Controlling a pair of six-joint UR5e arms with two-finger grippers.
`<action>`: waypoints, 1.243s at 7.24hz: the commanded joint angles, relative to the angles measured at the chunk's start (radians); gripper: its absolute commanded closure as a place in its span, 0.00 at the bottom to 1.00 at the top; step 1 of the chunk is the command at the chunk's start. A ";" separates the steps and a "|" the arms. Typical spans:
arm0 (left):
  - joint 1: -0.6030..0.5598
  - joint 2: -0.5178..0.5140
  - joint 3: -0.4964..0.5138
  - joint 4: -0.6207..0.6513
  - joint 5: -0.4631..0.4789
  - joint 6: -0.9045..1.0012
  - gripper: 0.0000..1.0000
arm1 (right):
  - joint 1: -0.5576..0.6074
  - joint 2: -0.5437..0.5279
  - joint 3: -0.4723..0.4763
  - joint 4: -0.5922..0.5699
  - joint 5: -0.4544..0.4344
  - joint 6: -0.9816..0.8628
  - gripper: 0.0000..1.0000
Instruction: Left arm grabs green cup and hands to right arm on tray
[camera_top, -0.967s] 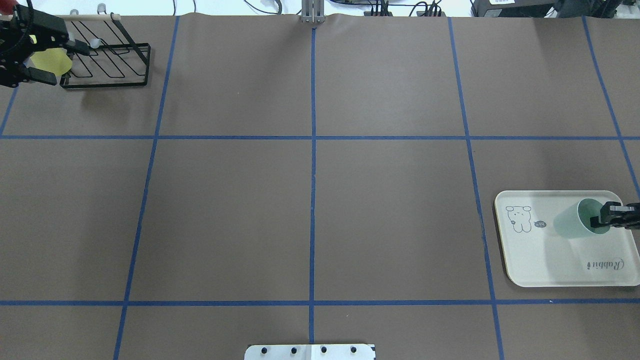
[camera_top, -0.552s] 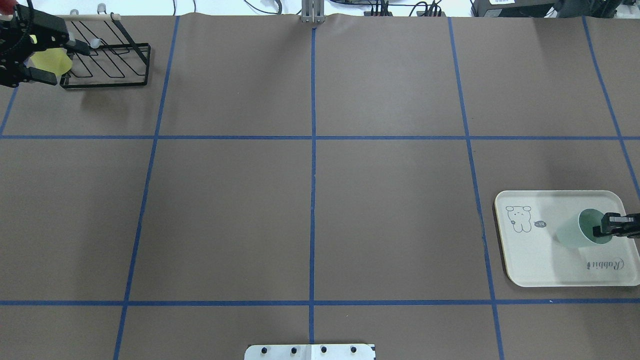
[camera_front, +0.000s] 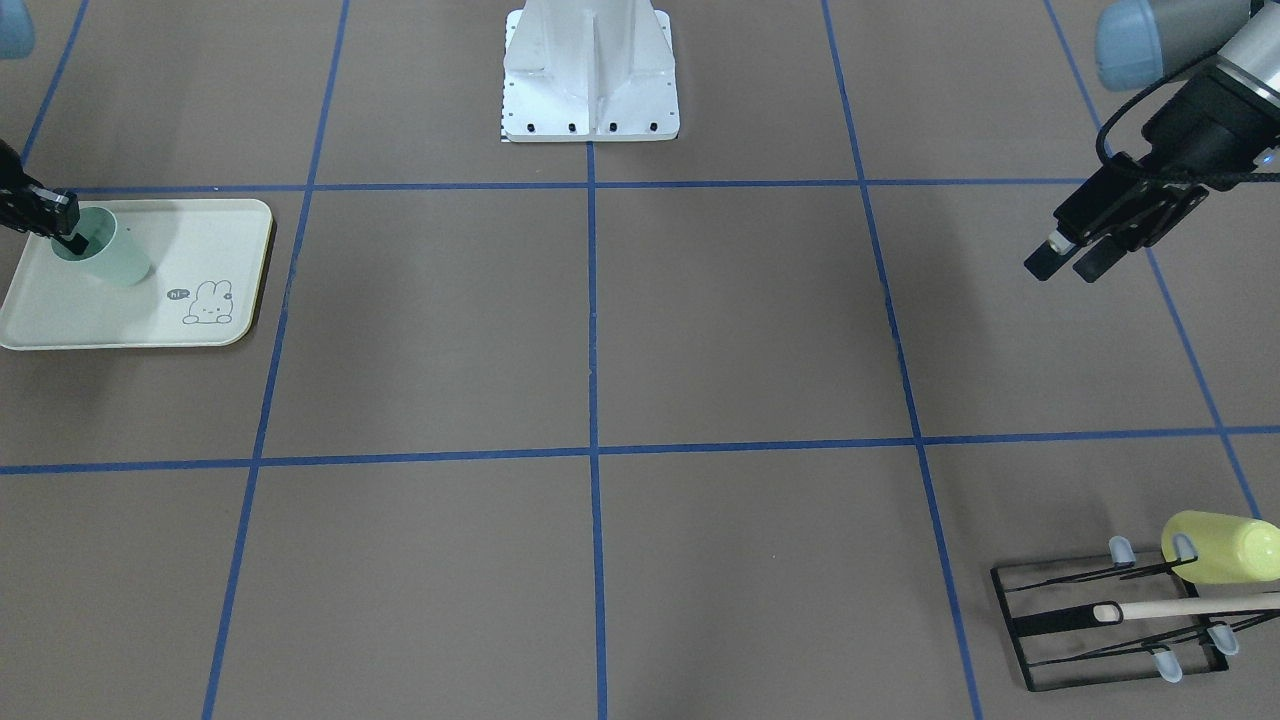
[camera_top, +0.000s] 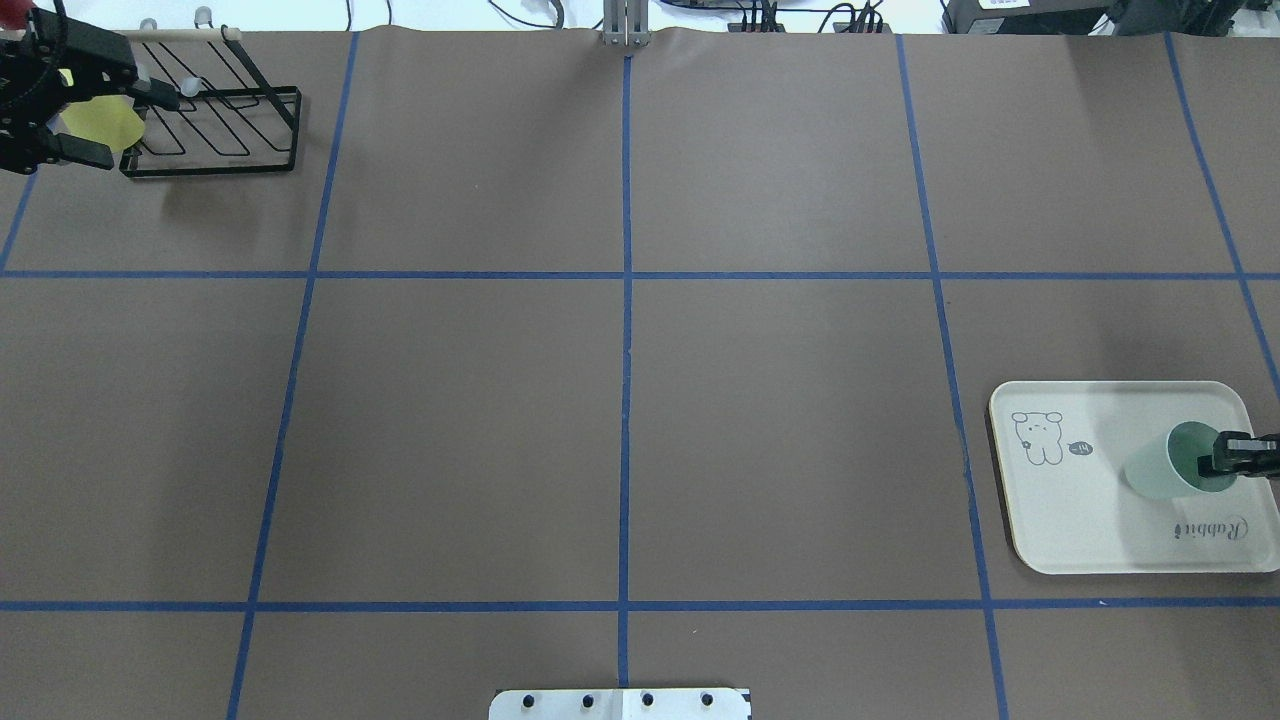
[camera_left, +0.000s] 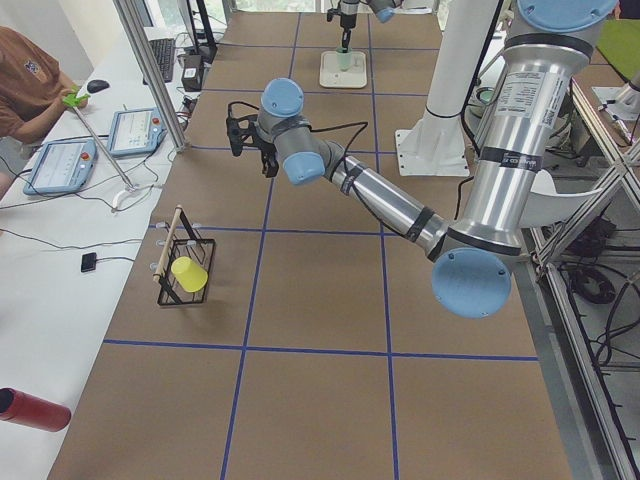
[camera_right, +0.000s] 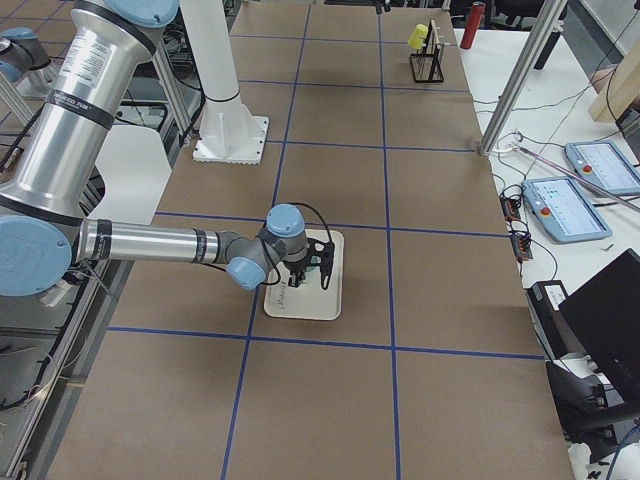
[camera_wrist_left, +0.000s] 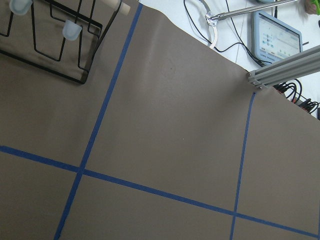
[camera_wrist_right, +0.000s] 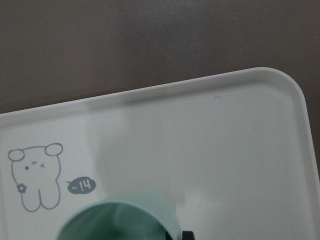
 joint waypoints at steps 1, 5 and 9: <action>0.000 0.001 0.000 0.000 0.000 0.000 0.00 | -0.006 -0.001 0.000 0.000 0.001 0.000 0.71; -0.003 -0.002 0.000 0.003 -0.002 0.000 0.00 | 0.065 -0.003 0.035 0.008 0.099 -0.003 0.01; -0.041 0.002 -0.003 0.174 0.023 0.272 0.00 | 0.313 0.008 0.029 0.000 0.181 -0.172 0.01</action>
